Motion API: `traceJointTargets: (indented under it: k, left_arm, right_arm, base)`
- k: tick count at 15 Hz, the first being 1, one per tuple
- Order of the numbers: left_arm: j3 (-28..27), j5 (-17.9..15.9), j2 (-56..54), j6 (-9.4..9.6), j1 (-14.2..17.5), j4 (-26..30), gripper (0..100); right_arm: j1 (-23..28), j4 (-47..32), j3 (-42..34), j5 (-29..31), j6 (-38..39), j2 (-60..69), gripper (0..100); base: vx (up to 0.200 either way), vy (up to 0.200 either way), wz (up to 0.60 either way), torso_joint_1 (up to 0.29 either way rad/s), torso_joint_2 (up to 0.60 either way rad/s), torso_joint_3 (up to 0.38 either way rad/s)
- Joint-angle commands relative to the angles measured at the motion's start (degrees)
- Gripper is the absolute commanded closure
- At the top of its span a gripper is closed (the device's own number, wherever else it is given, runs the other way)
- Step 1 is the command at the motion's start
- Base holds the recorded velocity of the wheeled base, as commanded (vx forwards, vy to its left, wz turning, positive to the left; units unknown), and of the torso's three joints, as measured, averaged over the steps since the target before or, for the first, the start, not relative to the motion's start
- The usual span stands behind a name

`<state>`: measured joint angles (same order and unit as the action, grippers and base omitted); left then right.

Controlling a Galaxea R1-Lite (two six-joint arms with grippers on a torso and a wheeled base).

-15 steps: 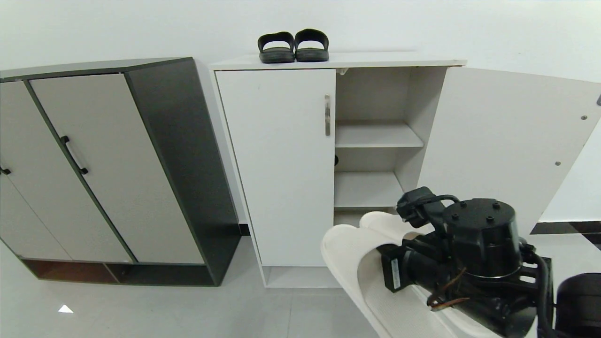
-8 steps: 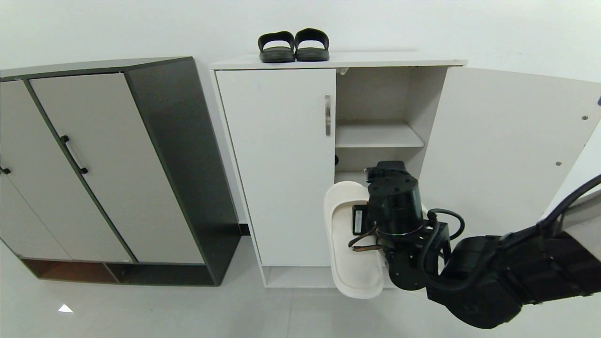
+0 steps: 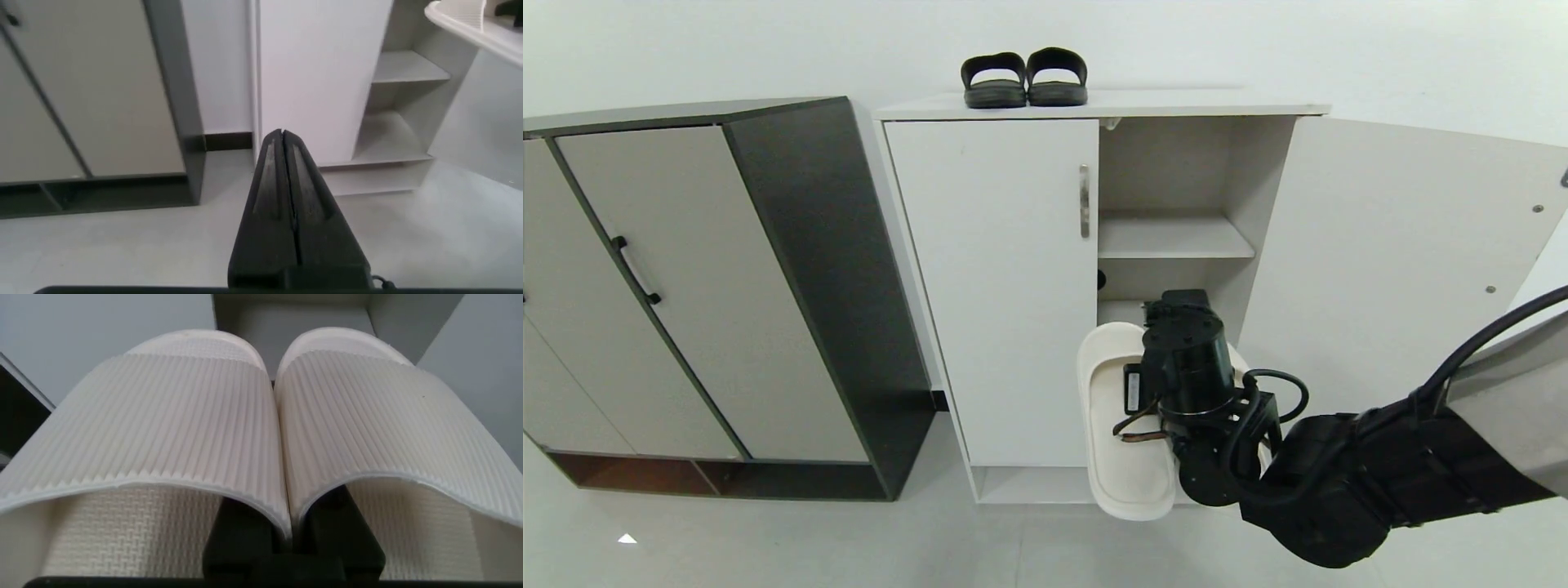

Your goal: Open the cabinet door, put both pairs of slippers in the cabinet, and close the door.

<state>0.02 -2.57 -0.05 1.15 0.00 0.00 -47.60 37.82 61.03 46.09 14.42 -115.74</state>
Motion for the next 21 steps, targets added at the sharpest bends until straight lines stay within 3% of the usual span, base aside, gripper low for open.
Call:
traceJointTargets:
  k: [1,16,21]
  left_arm:
    - [-0.02,0.02,0.14,0.0,0.0,-0.09,100]
    - [-0.02,0.29,0.14,-0.44,0.0,-0.09,100]
    - [-0.02,0.29,0.14,-0.35,0.0,-0.09,100]
  right_arm:
    - [0.23,0.07,0.06,0.05,0.08,-0.63,100]
    - [2.43,3.58,0.23,-0.3,-0.01,-6.34,100]
    - [4.36,6.75,0.41,-2.67,-0.36,-9.59,100]
  base:
    - [0.0,-0.2,0.0,0.007,0.0,0.007]
    - [0.0,-0.013,0.0,0.0,0.0,0.0]
    - [0.0,0.0,0.0,0.005,0.0,-0.164]
